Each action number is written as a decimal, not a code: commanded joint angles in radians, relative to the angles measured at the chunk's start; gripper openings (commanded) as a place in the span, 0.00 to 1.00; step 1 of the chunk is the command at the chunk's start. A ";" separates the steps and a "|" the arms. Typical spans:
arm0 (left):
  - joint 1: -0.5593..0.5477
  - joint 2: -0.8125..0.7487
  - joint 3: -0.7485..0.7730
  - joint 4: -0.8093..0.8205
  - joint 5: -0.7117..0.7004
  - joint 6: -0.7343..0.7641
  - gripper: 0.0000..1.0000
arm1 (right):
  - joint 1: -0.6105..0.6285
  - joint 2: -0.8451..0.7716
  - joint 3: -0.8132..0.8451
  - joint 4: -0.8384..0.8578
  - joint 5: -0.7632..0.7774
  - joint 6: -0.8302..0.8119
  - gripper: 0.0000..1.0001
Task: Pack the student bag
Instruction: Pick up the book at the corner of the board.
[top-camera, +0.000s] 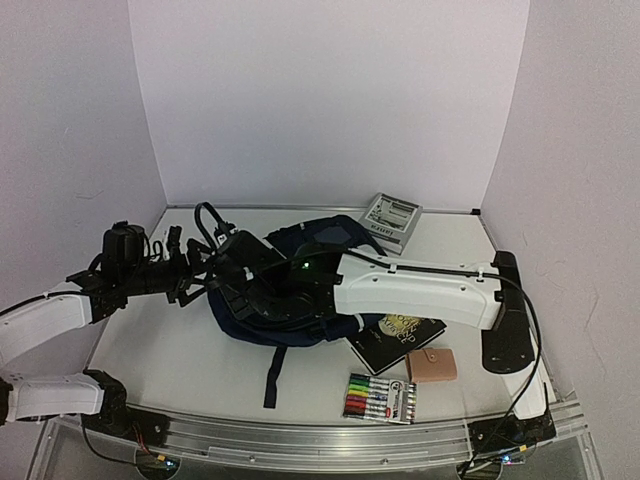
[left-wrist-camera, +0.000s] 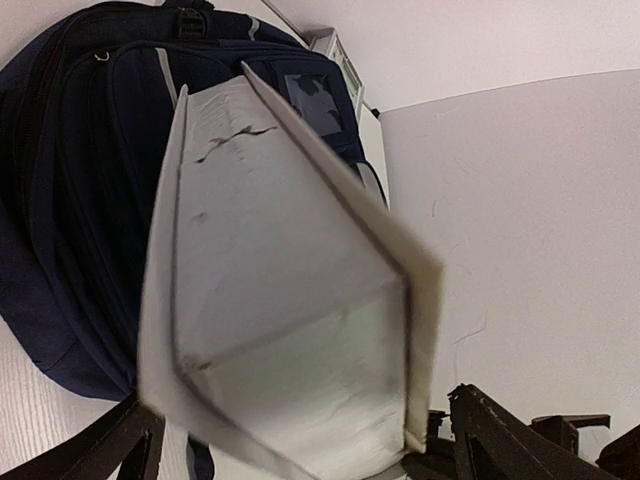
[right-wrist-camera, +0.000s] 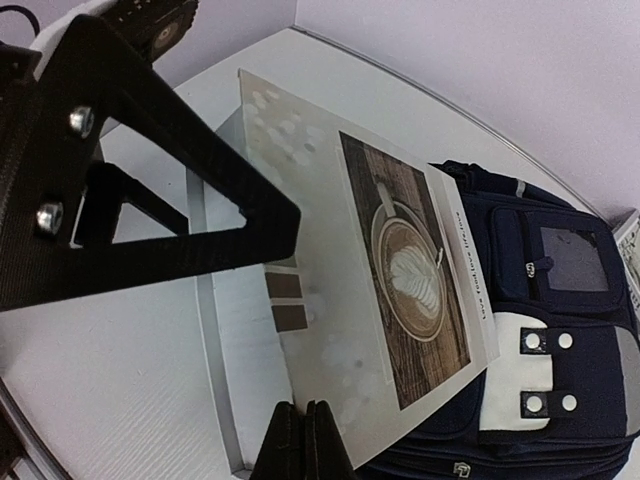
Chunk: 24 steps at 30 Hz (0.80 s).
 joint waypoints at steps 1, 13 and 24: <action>-0.003 0.007 0.002 0.116 -0.017 -0.029 1.00 | -0.009 -0.014 -0.035 0.007 -0.036 0.046 0.00; -0.003 0.067 -0.014 0.138 -0.019 -0.101 0.99 | -0.009 -0.016 -0.055 0.047 -0.062 0.066 0.00; -0.004 0.076 -0.026 0.134 -0.110 -0.163 0.43 | -0.008 -0.058 -0.114 0.087 -0.054 0.060 0.14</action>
